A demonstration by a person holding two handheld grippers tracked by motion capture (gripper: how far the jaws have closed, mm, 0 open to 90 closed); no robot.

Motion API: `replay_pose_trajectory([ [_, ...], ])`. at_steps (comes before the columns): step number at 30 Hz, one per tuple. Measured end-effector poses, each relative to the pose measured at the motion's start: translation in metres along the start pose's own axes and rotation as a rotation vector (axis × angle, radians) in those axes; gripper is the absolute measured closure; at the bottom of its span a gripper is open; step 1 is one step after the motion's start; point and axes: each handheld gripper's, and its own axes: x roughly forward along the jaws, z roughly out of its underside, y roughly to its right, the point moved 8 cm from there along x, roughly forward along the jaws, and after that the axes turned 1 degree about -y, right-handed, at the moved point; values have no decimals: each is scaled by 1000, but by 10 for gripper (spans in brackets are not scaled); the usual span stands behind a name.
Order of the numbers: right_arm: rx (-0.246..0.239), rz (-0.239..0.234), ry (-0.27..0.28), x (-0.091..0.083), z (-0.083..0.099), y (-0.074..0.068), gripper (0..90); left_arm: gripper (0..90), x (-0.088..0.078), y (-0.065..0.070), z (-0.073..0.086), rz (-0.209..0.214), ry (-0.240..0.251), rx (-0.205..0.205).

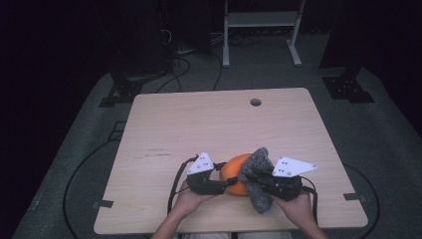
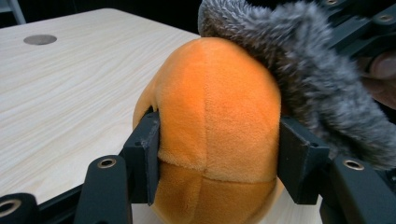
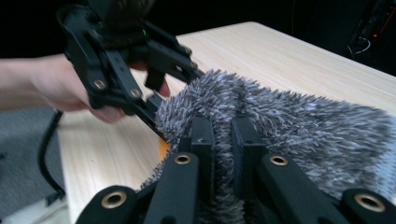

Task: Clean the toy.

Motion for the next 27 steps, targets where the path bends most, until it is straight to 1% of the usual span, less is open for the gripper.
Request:
replay_pose_trajectory([
  [1,15,-5,1,0,2,3,811,401,-1,0,0,-4,3,2],
  [2,43,-6,0,0,5,9,812,401,-2,-1,0,-10,12,1],
  [3,64,13,-7,-2,9,16,811,401,-3,-3,0,-15,14,-1],
  [4,76,45,-20,-4,15,25,812,401,-4,-4,0,-20,17,-5],
  [5,103,63,-34,-5,20,32,811,401,-4,-5,0,-26,21,-4],
  [6,118,67,-41,-7,22,37,810,402,-4,-4,-1,-35,19,12],
  [7,135,53,-30,-9,21,37,809,402,-4,-4,-1,-35,19,12],
  [8,138,35,-16,-10,18,34,808,402,-2,1,-1,-58,15,64],
  [9,138,35,-16,-10,18,34,808,402,-2,1,-1,-58,15,64],
  [10,126,19,2,-11,13,31,808,402,2,6,-1,-65,2,108],
  [11,101,-7,21,-11,5,23,808,399,5,13,-1,-74,-15,186],
  [12,92,-3,8,-11,6,23,809,388,6,15,-1,-80,-23,211],
  [13,92,-3,8,-11,6,23,809,362,6,15,-1,-80,-23,211],
  [14,116,-6,-18,-10,15,30,809,337,8,18,1,-73,-18,242],
  [15,137,-10,-28,-10,19,33,809,325,8,19,1,-76,-14,253],
  [16,161,1,-39,-12,24,39,809,324,10,21,1,-77,-9,256],
  [17,196,11,-38,-14,27,45,809,326,11,22,0,-80,-10,266],
  [18,225,9,-38,-16,29,48,809,329,12,23,0,-83,-12,273],
  [19,222,15,-32,-18,28,47,810,331,12,24,0,-83,-14,281],
  [20,197,17,-15,-20,23,42,809,334,12,24,1,-79,-14,290],
  [21,168,2,5,-21,16,35,810,337,12,24,1,-79,-14,290],
  [22,137,-19,21,-21,9,26,809,337,13,25,3,-82,-8,305],
  [23,103,-29,24,-19,2,18,809,337,14,26,3,-81,-3,323],
  [24,66,-34,15,-15,-1,10,809,339,14,27,3,-84,-6,349],
  [25,37,-31,-1,-10,-3,5,809,343,14,28,4,-92,-19,378],
  [26,18,-19,-21,-6,-1,4,810,346,14,28,5,-97,-27,386],
  [27,22,-17,-25,-5,1,8,810,348,14,28,5,-94,-25,382],
])
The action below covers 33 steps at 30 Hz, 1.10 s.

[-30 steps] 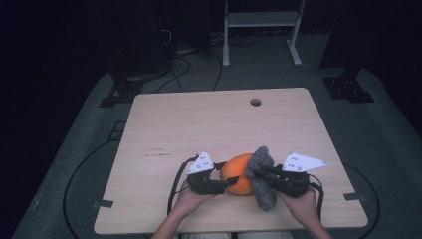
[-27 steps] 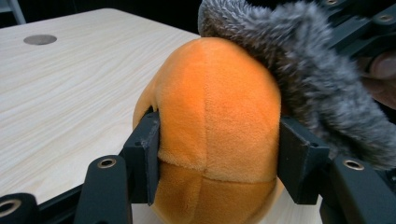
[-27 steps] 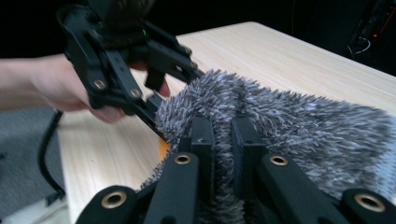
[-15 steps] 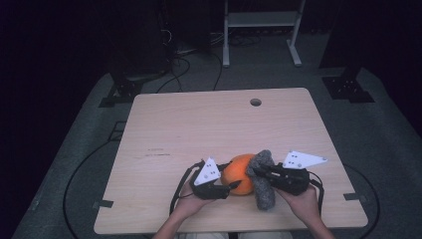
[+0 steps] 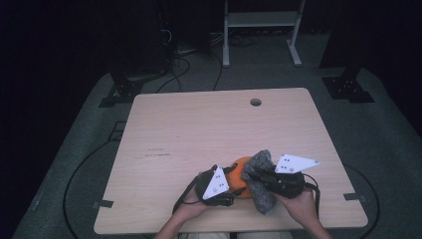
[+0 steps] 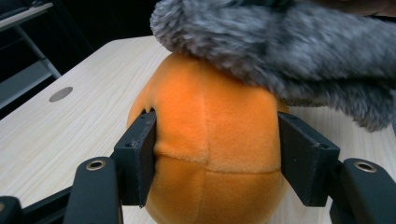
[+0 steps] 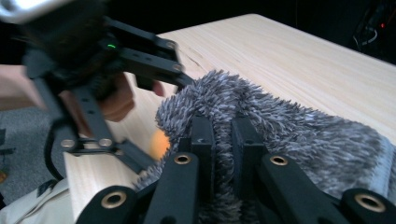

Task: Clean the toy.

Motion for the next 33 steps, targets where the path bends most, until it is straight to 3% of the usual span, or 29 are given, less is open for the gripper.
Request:
replay_pose_trajectory([
  [2,58,9,3,-4,5,15,812,349,0,-1,1,6,8,-12],
  [4,97,101,-17,-11,14,38,812,349,0,0,1,16,22,-20],
  [6,158,96,-6,-17,21,49,812,346,0,1,1,15,17,-2],
  [9,130,71,40,-23,13,41,811,345,1,3,0,14,13,11],
  [10,73,-11,80,-21,-2,19,809,344,2,4,-1,13,17,18],
  [11,45,-24,73,-19,-5,11,807,343,3,6,-2,-1,9,47],
  [12,45,-24,73,-19,-5,11,807,341,3,6,-2,-1,9,47],
  [13,-17,-54,50,-8,-6,-5,807,339,5,10,-4,-14,8,74],
  [15,-28,-54,21,-1,-3,-8,807,331,5,12,-3,-24,-6,97],
  [18,-12,-33,1,0,0,4,809,341,5,13,-4,-20,-5,106],
  [19,1,-7,0,-2,1,11,810,346,5,14,-3,-15,-8,109],
  [22,100,41,-6,-10,13,37,809,352,4,15,-1,-10,-9,125],
  [24,121,41,-6,-12,16,42,809,346,3,14,-1,-9,-4,112],
  [25,131,32,-5,-12,20,42,810,311,2,4,1,-20,2,36],
  [26,131,32,-5,-12,20,42,810,271,2,4,1,-20,2,36],
  [27,120,39,-7,-11,19,41,810,271,1,-5,3,-16,1,-48],
  [28,100,46,-13,-8,17,37,810,168,-1,-17,9,-38,-27,-129],
  [30,101,43,-16,-5,17,34,810,162,-6,-27,15,-24,-20,-230],
  [31,105,36,-13,-3,17,31,810,162,-8,-28,15,-16,-18,-244],
  [33,97,34,-20,1,16,26,810,162,-9,-23,12,8,-6,-216],
])
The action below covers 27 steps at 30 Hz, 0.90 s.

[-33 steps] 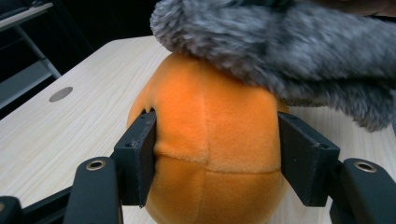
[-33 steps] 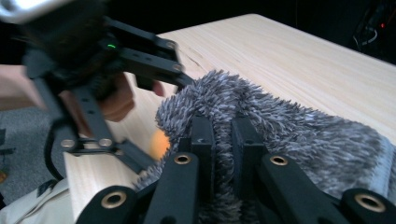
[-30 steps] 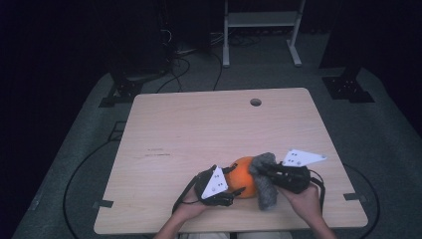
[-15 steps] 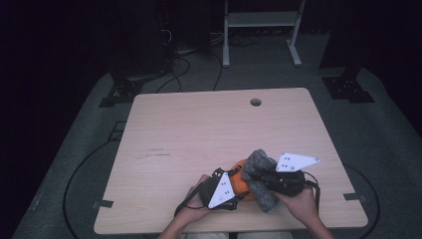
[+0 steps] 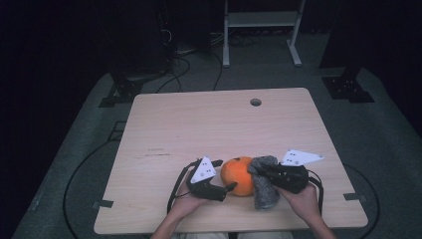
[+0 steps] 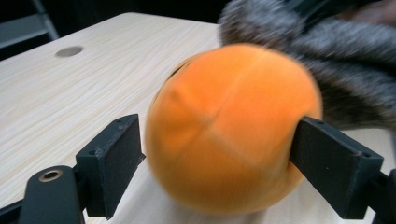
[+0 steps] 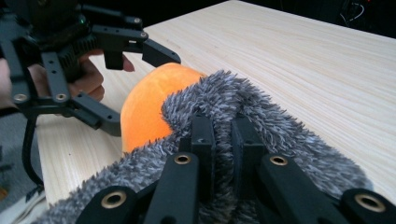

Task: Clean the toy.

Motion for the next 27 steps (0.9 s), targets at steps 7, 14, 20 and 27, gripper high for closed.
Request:
replay_pose_trajectory([
  [7,-64,-15,15,4,-14,-24,809,304,2,15,-6,-48,17,151],
  [14,-64,2,-12,8,-6,-7,809,359,-5,-1,5,-60,-30,100],
  [20,-42,-55,10,13,-8,-19,808,251,-1,9,-7,-60,11,99],
  [27,-38,41,-28,6,2,6,808,362,-10,0,4,-40,0,69],
])
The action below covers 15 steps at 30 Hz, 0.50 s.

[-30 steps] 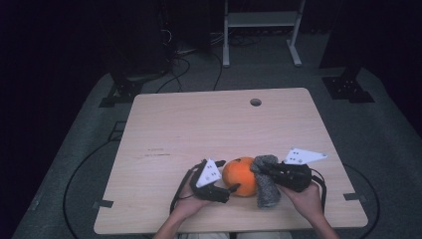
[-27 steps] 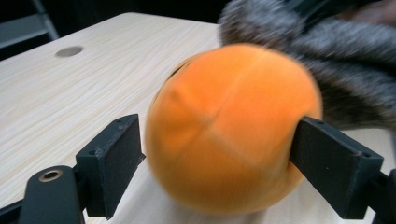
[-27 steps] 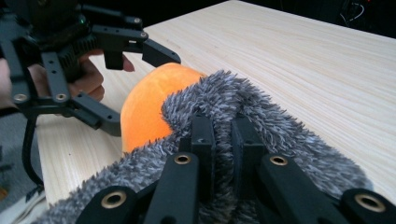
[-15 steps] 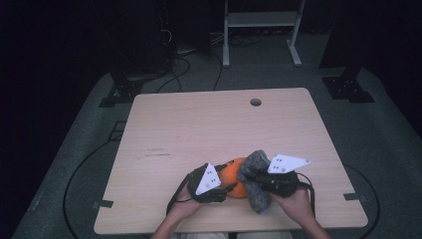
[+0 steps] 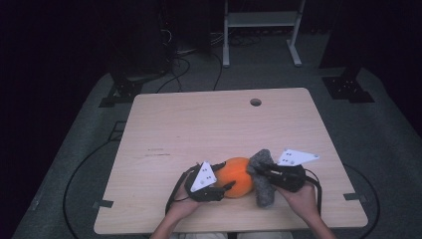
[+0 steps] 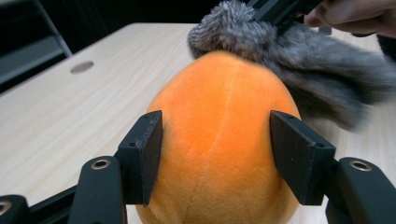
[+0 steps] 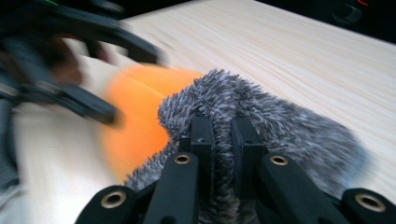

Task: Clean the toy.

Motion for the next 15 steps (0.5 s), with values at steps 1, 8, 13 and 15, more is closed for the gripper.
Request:
replay_pose_trajectory([
  [1,45,-6,2,-2,4,6,808,362,-1,-1,1,12,7,-17],
  [8,22,-82,40,3,0,-15,805,248,1,0,3,-1,-10,-8],
  [13,28,-103,7,4,10,-10,807,335,-6,-2,11,5,-21,-1],
  [15,83,-52,-21,3,17,7,807,345,-7,-1,11,11,-28,0],
])
